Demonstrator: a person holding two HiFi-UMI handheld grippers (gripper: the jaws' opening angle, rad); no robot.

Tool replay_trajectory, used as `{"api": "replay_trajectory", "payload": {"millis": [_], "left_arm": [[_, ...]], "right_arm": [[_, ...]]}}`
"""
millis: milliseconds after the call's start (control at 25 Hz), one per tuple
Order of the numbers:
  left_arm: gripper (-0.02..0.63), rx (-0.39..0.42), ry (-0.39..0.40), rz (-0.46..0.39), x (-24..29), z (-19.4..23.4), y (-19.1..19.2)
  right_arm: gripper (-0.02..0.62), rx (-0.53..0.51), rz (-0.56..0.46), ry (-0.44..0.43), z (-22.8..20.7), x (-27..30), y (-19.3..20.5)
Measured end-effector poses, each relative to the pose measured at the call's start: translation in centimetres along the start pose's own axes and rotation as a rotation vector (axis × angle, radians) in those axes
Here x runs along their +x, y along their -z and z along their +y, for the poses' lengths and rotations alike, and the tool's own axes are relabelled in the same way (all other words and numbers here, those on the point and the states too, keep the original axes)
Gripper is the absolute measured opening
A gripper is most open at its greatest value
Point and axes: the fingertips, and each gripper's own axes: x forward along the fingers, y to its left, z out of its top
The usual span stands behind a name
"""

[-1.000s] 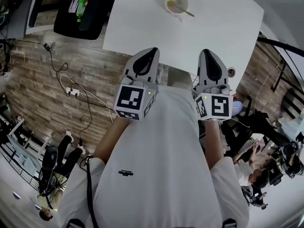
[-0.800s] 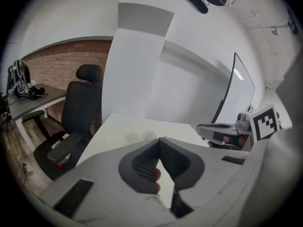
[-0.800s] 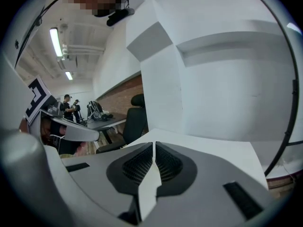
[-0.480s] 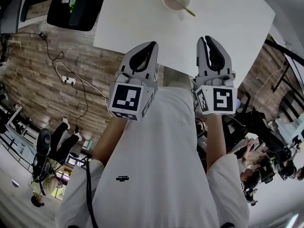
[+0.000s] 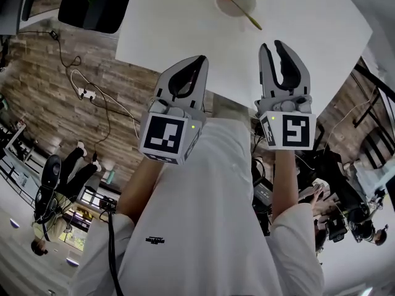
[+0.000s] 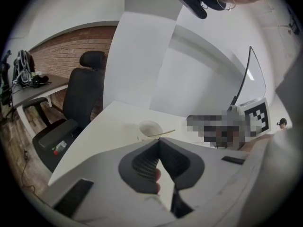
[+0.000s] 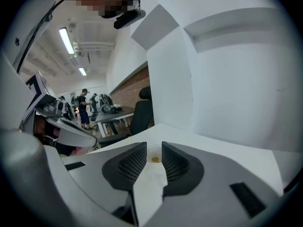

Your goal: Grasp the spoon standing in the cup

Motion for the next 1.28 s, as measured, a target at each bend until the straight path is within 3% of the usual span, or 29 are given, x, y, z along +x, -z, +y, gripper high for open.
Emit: {"api": "replay_trajectory", "payload": {"millis": [280, 480, 960, 1160, 1200, 1280], "left_arm": [[0.009, -0.029, -0.035, 0.007, 1.0, 1.3, 0.3], [0.009, -0.047, -0.056, 0.011, 1.6, 2.1, 0.6], [0.009, -0.07, -0.086, 0.017, 2.3, 3.6, 1.3], [0.011, -0.084, -0.086, 0.088, 2.5, 4.0, 2.2], [0.009, -0.083, -0.087, 0.084, 2.6, 4.0, 2.2], [0.011, -0.076, -0.089, 0.052, 2.6, 4.2, 1.9]], "right_arm": [[0.101, -0.049, 0.058, -0.043, 0.4, 2.5, 1.5], [0.103, -0.149, 0.137, -0.062, 0.5, 3.7, 3.0], [0.11, -0.181, 0.171, -0.084, 0.1, 7.1, 4.8], [0.11, -0.197, 0.179, -0.067, 0.0, 8.0, 5.3], [0.109, -0.209, 0.196, -0.07, -0.1, 8.0, 5.4], [0.044, -0.194, 0.192, -0.063, 0.0, 8.1, 5.5]]}}
